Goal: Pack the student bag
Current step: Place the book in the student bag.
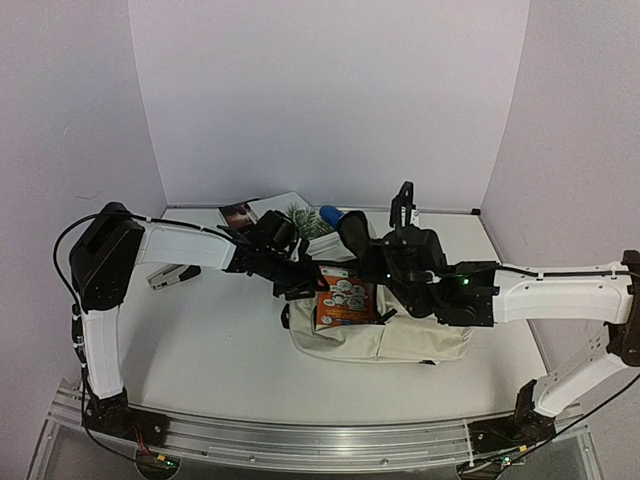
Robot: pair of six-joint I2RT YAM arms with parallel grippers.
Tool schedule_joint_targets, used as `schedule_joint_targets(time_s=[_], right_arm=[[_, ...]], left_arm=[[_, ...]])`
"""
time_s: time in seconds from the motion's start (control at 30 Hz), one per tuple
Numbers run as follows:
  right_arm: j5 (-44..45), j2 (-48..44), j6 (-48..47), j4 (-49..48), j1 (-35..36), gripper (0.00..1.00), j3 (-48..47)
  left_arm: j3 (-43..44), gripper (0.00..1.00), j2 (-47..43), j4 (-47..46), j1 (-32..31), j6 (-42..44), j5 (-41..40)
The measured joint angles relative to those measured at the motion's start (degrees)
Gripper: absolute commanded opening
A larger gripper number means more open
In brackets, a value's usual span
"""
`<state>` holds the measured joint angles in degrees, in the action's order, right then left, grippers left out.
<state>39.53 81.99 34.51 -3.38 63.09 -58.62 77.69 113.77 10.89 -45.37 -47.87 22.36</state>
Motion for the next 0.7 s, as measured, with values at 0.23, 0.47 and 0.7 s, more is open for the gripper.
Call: schedule_joint_targets(time_s=[0.23, 0.47, 0.7], right_arm=[[-0.3, 0.7, -0.2, 0.0, 0.0, 0.0, -0.8], [-0.4, 0.8, -0.5, 0.0, 0.0, 0.0, -0.8], [-0.4, 0.8, -0.5, 0.0, 0.0, 0.0, -0.8]], left_arm=[[4.0, 0.37, 2.3, 0.2, -1.0, 0.1, 1.3], [4.9, 0.4, 3.3, 1.2, -2.4, 0.5, 0.2], [1.8, 0.44, -0.2, 1.3, -2.8, 1.2, -5.2]])
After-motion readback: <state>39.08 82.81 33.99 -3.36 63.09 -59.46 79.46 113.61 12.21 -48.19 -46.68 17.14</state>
